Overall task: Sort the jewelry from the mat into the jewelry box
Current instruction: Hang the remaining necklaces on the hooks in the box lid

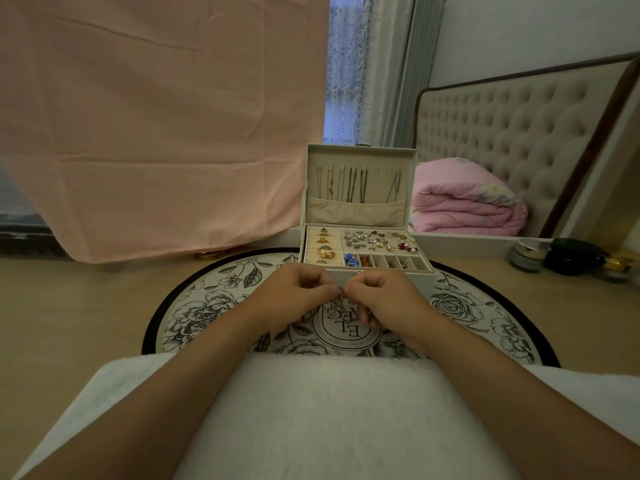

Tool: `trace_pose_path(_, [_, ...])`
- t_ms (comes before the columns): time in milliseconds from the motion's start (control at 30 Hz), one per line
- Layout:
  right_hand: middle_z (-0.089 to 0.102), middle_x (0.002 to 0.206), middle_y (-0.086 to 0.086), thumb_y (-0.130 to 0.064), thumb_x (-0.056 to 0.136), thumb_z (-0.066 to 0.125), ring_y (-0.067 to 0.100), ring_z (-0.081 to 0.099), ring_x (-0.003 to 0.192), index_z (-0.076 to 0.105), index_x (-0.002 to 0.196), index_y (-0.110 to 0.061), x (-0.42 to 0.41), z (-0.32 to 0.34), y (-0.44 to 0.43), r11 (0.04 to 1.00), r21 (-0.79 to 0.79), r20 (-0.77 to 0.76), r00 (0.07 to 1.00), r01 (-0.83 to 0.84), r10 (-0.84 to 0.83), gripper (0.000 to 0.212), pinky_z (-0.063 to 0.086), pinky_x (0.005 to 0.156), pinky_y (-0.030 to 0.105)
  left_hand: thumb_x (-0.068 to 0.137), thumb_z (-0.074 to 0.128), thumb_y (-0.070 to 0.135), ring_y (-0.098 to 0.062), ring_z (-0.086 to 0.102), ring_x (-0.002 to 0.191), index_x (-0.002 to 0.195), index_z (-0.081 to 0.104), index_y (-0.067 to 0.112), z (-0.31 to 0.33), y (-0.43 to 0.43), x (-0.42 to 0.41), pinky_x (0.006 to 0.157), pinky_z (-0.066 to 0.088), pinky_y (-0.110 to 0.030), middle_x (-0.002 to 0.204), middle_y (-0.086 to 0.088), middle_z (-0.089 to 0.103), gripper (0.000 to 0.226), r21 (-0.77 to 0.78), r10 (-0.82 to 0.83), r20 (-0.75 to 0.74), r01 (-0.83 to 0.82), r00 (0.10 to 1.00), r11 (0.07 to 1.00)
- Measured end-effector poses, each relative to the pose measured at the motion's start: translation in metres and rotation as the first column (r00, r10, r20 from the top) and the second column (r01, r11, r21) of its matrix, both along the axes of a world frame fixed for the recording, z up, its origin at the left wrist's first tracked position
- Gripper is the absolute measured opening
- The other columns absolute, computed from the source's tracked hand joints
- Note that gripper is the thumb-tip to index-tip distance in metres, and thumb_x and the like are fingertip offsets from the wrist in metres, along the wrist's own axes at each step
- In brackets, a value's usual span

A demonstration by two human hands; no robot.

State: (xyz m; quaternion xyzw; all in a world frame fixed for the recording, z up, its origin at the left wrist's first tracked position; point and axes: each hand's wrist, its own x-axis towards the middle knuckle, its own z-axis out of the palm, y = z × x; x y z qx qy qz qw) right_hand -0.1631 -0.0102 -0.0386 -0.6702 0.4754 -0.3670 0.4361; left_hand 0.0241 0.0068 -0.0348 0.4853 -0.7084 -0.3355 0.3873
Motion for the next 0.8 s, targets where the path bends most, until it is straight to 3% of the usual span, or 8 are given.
trace_pose_path(67, [0.059, 0.052, -0.001, -0.022, 0.096, 0.064, 0.008, 0.054, 0.048, 0.072, 0.08, -0.016, 0.0, 0.001, 0.001, 1.0, -0.023, -0.02, 1.0, -0.002, 0.002, 0.018, 0.046, 0.049, 0.022, 0.091, 0.068, 0.032, -0.011, 0.069, 0.085, 0.09, 0.076, 0.02, 0.002, -0.001, 0.0, 0.087, 0.055, -0.032, 0.086, 0.005, 0.075, 0.014, -0.033, 0.032, -0.007, -0.032, 0.999, 0.999])
trace_pose_path(233, [0.059, 0.05, -0.01, -0.021, 0.097, 0.063, 0.001, 0.053, 0.046, 0.071, 0.083, -0.018, 0.0, 0.0, 0.0, 0.992, -0.125, -0.135, 0.991, -0.034, 0.017, 0.017, 0.046, 0.049, 0.018, 0.084, 0.077, 0.027, -0.01, 0.071, 0.082, 0.091, 0.078, 0.022, 0.001, -0.004, 0.0, 0.086, 0.058, -0.036, 0.084, 0.004, 0.077, 0.009, 0.027, 0.071, 0.083, -0.074, 0.994, 0.997])
trace_pose_path(333, [0.064, 0.06, -0.012, -0.021, 0.095, 0.064, -0.001, 0.055, 0.053, 0.07, 0.082, -0.023, 0.004, -0.005, 0.001, 0.978, -0.192, -0.207, 0.977, -0.081, 0.04, 0.014, 0.047, 0.054, 0.018, 0.082, 0.078, 0.024, -0.015, 0.071, 0.083, 0.085, 0.077, 0.017, 0.003, -0.007, 0.005, 0.087, 0.058, -0.037, 0.082, 0.003, 0.076, 0.008, 0.085, 0.064, 0.121, -0.074, 0.991, 0.994])
trace_pose_path(433, [0.067, 0.077, -0.01, -0.022, 0.091, 0.066, 0.002, 0.058, 0.067, 0.067, 0.081, -0.03, 0.008, -0.006, 0.001, 0.934, -0.32, -0.364, 0.931, -0.159, 0.034, 0.013, 0.051, 0.064, 0.022, 0.082, 0.072, 0.02, -0.011, 0.062, 0.071, 0.08, 0.072, 0.012, 0.004, -0.006, 0.006, 0.077, 0.054, -0.035, 0.073, 0.001, 0.068, 0.008, 0.115, 0.048, 0.159, -0.067, 0.986, 0.991])
trace_pose_path(567, [0.058, 0.086, -0.014, -0.023, 0.085, 0.067, 0.005, 0.056, 0.08, 0.058, 0.081, -0.037, 0.006, -0.003, 0.001, 0.851, -0.447, -0.608, 0.791, -0.276, -0.063, 0.017, 0.051, 0.072, 0.028, 0.089, 0.061, 0.021, -0.009, 0.047, 0.061, 0.076, 0.064, 0.01, 0.004, -0.004, 0.001, 0.064, 0.043, -0.029, 0.068, 0.0, 0.053, 0.017, 0.109, 0.055, 0.162, -0.073, 0.985, 0.991])
trace_pose_path(667, [0.059, 0.08, -0.012, -0.007, 0.083, 0.064, 0.007, 0.057, 0.072, 0.058, 0.075, -0.032, 0.0, -0.001, -0.001, 0.9, -0.388, -0.448, 0.894, -0.198, 0.004, 0.027, 0.05, 0.067, 0.028, 0.091, 0.064, 0.018, -0.006, 0.054, 0.067, 0.087, 0.07, 0.01, 0.004, -0.004, 0.004, 0.069, 0.047, -0.022, 0.074, 0.002, 0.062, 0.011, 0.11, 0.005, 0.117, -0.018, 0.993, 0.994])
trace_pose_path(800, [0.062, 0.078, -0.006, -0.006, 0.086, 0.064, 0.008, 0.058, 0.068, 0.066, 0.089, -0.026, -0.001, 0.003, -0.005, 0.952, -0.287, -0.224, 0.974, -0.107, 0.042, 0.02, 0.052, 0.064, 0.028, 0.093, 0.064, 0.018, -0.004, 0.055, 0.07, 0.092, 0.07, 0.015, -0.001, -0.003, 0.005, 0.07, 0.046, -0.019, 0.08, 0.003, 0.064, 0.006, 0.087, 0.0, 0.02, -0.002, 1.0, 0.996])
